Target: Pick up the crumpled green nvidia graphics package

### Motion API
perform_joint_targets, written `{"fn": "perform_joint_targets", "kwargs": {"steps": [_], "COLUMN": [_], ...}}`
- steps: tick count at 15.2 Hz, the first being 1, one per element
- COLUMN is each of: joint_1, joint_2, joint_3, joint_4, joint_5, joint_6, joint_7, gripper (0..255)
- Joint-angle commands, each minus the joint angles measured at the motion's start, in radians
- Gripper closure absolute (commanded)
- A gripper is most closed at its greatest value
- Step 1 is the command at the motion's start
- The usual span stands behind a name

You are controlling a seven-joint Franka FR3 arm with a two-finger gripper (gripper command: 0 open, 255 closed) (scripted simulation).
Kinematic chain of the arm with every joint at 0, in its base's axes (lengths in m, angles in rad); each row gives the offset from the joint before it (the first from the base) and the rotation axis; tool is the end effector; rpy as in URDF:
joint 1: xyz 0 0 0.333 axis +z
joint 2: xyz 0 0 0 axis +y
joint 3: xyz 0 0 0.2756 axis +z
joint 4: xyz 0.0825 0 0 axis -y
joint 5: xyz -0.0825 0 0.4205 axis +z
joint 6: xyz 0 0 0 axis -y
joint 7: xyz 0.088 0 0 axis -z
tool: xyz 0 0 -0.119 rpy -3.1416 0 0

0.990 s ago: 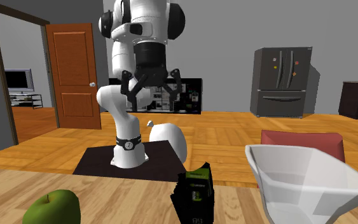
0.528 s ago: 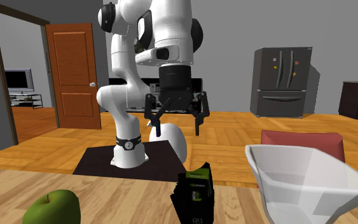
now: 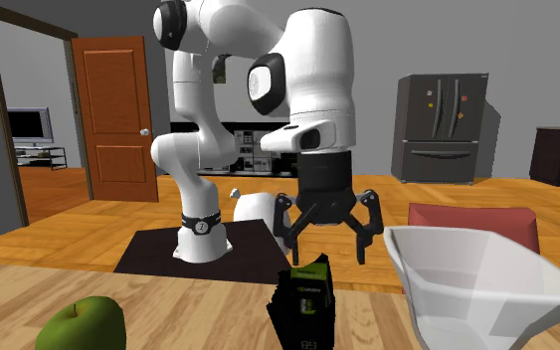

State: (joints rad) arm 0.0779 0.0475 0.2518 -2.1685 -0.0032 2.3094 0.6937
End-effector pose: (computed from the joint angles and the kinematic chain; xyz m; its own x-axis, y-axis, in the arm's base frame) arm 0.5486 0.1878 0.3080 0.9320 -0.3562 0.0669 -0.3519 -0.9336 -0.0677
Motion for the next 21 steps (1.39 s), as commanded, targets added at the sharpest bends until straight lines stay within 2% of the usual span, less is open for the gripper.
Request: {"fn": "perform_joint_targets", "kwargs": {"steps": [1, 7, 9, 10, 19, 21], "joint_1": [0.003, 0.006, 0.006, 0.006, 0.006, 0.005], "joint_2": [0.029, 0.082, 0.081, 0.082, 0.082, 0.065], "joint_3": [0.001, -0.001, -0.001, -0.002, -0.001, 0.000], "joint_4": [0.008, -0.025, -0.025, -0.024, -0.025, -0.016], "joint_5": [-0.007, -0.027, -0.027, -0.027, -0.027, -0.021], "joint_6": [0.021, 0.104, 0.104, 0.104, 0.104, 0.079], "joint_7": [0.013, 0.026, 0.026, 0.026, 0.026, 0.022], "gripper": [0, 0, 0, 255, 255, 255]}}
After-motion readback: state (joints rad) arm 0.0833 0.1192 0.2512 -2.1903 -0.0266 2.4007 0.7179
